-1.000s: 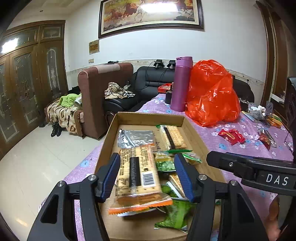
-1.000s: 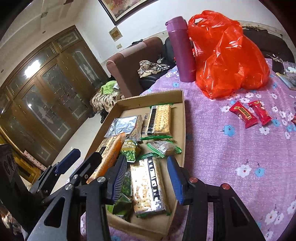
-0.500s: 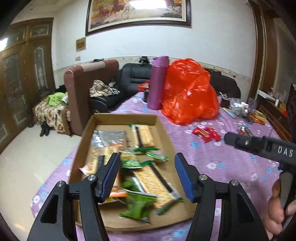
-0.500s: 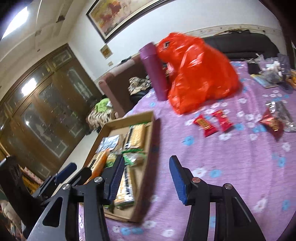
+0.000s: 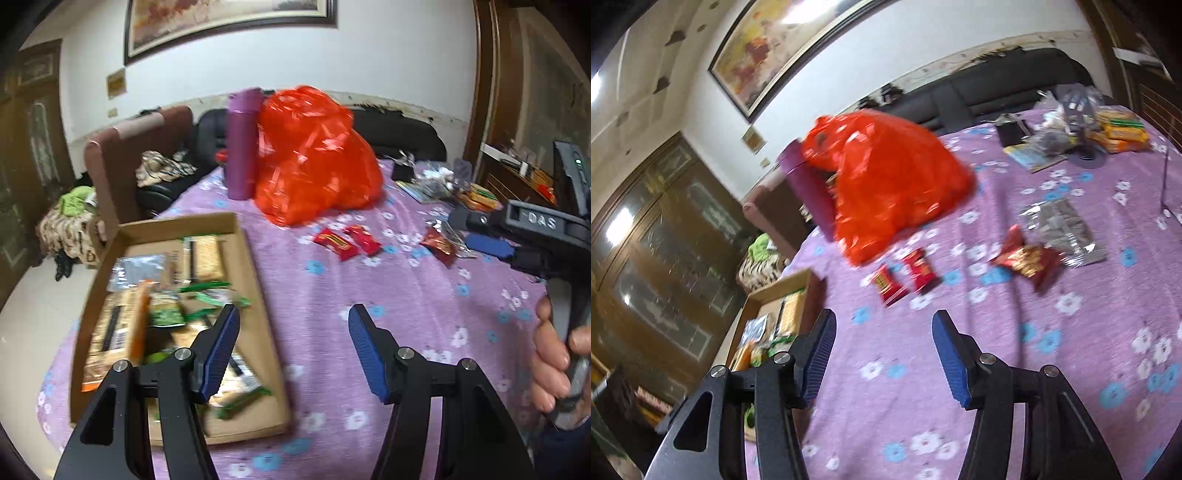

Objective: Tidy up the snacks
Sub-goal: 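Move both open tools back toward the loose snacks on the tablecloth, then grasp the red candy wrapper with the left tool while the right tool grasps the brown chocolate packet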

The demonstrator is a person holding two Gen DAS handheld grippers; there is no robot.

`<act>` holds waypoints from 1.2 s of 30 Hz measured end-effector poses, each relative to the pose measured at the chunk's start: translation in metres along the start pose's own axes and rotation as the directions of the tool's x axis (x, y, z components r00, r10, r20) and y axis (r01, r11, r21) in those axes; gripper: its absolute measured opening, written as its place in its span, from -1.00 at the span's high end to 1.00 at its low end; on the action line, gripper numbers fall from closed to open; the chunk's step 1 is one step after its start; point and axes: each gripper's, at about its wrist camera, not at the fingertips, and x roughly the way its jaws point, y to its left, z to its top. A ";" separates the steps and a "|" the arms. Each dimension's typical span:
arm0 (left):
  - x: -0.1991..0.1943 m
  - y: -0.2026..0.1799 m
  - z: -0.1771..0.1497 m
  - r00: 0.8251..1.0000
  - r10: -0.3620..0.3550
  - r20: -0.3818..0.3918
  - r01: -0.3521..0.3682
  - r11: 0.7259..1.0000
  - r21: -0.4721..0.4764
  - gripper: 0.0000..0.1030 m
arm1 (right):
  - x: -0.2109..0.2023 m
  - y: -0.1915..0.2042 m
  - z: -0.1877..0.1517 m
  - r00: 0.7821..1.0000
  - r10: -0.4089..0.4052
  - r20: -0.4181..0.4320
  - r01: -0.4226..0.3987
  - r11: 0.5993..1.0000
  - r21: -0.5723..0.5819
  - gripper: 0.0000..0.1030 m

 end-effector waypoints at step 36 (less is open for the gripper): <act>0.197 -0.052 0.059 0.952 -0.033 -0.304 -0.019 0.986 -0.167 0.66 | -0.019 -0.096 0.014 0.994 -0.072 0.079 0.057 0.980 0.188 -0.14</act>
